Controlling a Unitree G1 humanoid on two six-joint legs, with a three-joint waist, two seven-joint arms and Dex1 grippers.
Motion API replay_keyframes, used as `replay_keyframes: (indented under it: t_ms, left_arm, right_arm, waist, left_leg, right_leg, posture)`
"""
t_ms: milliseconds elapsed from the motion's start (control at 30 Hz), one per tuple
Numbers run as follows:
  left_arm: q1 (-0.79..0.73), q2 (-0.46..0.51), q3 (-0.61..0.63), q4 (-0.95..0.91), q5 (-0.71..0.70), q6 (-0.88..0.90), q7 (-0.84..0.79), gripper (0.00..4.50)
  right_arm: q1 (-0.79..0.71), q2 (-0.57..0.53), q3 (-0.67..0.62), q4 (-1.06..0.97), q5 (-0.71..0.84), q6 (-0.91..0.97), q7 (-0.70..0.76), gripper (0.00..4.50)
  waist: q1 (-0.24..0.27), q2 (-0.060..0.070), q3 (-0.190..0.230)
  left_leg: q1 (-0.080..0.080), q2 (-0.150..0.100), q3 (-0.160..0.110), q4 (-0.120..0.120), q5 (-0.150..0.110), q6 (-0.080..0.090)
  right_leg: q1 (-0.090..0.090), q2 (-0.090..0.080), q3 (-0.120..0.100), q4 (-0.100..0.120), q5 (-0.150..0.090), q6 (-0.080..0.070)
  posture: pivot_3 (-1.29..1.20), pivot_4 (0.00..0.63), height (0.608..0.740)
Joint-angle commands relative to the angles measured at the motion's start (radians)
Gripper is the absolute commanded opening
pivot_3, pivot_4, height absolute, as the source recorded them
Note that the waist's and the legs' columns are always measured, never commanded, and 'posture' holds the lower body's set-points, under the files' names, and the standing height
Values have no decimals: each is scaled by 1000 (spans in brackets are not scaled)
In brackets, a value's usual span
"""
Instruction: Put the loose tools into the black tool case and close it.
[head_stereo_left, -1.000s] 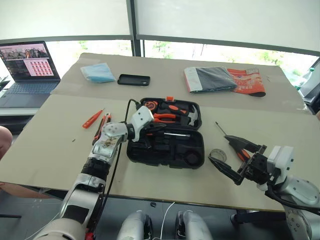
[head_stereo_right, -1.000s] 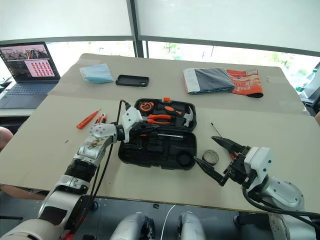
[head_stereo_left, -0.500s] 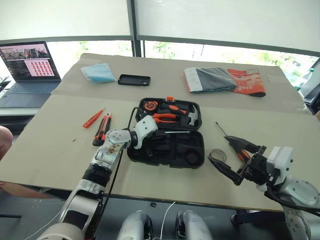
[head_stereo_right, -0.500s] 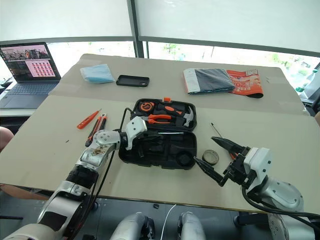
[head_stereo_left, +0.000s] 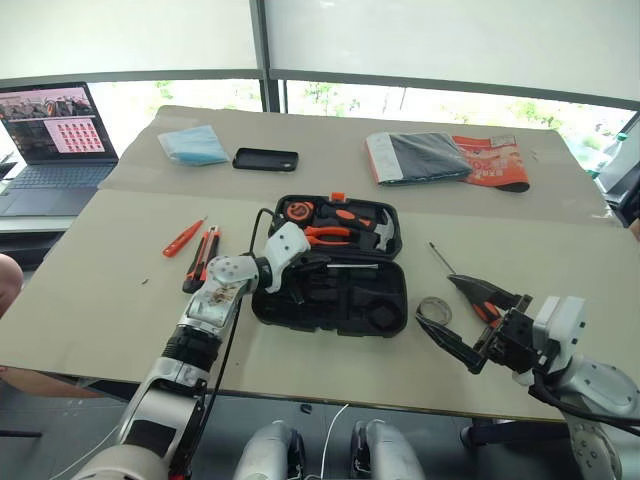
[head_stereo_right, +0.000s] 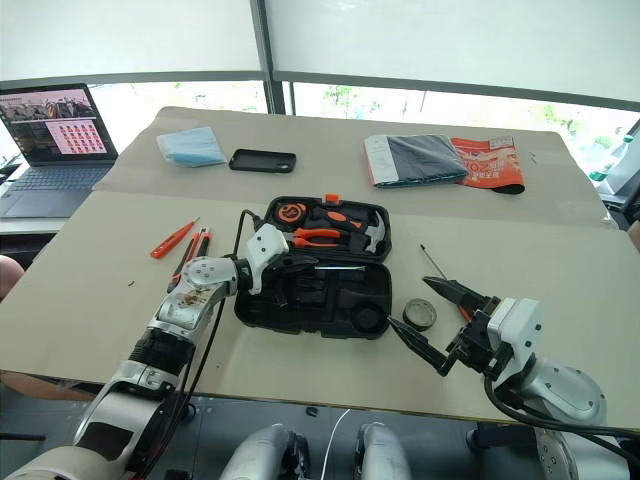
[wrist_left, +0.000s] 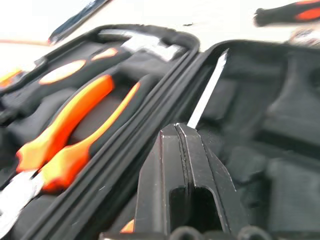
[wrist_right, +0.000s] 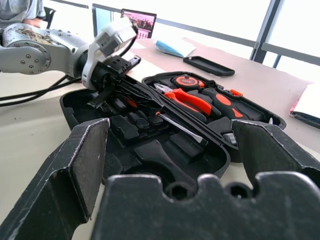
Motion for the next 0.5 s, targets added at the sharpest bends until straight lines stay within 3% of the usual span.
replay_keyframes:
  t_ms: [33, 300, 467, 500]
  left_arm:
    - [3, 9, -23, -4, 27, 45, 4, 8]
    - [17, 5, -96, 27, 63, 156, -17, 8]
    - [28, -22, 23, 8, -86, -37, -105, 8]
    - [37, -10, 51, -13, -130, -65, -154, 514]
  right_arm:
    - [-2, 3, -18, -27, 7, -24, 3, 4500]
    - [16, 3, -30, -25, 10, -20, -1, 4500]
    - [56, 5, -91, -36, 15, -16, -33, 4500]
    - [79, 5, -116, -38, 17, -18, -34, 4500]
  waist:
    - [0, 0, 0]
    - [0, 1, -1]
    - [3, 3, -2]
    - [3, 3, -2]
  left_leg:
    - [0, 0, 0, 0, 0, -1]
    - [4, 0, 0, 0, -2, 2]
    - [7, 0, 0, 0, -4, 2]
    - [5, 0, -1, 0, -5, 1]
  right_leg:
    - [0, 0, 0, 0, 0, 0]
    - [3, -1, 0, 0, 0, 0]
    - [7, -5, 0, -2, 0, 0]
    - [6, -5, 0, -3, 0, 0]
  posture:
    - [0, 150, 740]
    - [0, 150, 740]
    - [0, 150, 740]
    - [0, 150, 740]
